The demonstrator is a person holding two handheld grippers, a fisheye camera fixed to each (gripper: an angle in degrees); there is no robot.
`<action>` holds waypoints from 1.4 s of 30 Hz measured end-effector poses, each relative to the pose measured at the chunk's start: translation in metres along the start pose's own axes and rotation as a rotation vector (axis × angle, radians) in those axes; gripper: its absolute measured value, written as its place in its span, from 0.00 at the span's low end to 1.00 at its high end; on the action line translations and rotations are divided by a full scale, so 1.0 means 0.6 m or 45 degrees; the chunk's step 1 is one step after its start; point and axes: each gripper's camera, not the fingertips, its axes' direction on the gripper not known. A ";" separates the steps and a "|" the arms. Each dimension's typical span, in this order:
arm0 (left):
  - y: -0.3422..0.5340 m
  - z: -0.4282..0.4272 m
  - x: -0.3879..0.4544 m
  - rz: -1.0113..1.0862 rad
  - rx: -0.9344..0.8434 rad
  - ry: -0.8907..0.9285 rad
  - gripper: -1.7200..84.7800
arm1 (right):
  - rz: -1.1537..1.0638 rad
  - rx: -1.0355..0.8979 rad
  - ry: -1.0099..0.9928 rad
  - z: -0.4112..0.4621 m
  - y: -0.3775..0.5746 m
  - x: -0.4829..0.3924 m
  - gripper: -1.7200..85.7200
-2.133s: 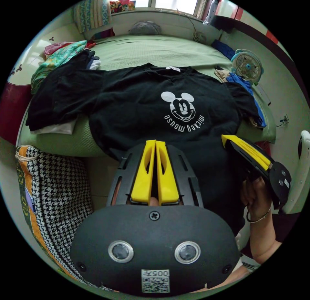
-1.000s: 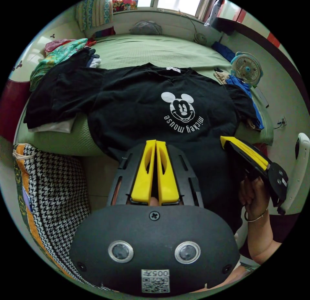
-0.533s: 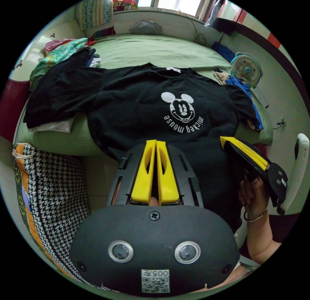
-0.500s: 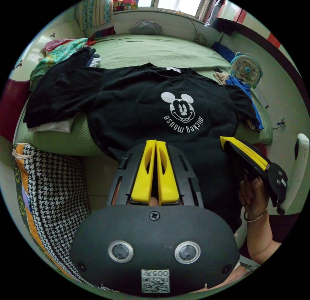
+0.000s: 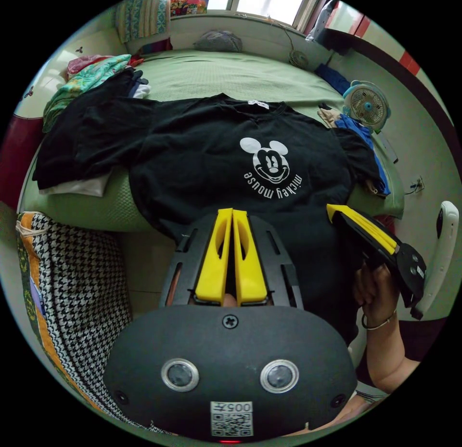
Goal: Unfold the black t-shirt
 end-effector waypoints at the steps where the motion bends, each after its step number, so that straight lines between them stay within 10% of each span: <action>1: 0.000 0.000 -0.001 0.000 0.000 0.001 0.02 | 0.000 0.000 0.000 0.000 0.000 0.001 0.01; 42: -0.002 0.003 -0.016 -0.007 0.005 0.025 0.02 | 0.015 -0.002 -0.034 -0.010 0.014 0.054 0.01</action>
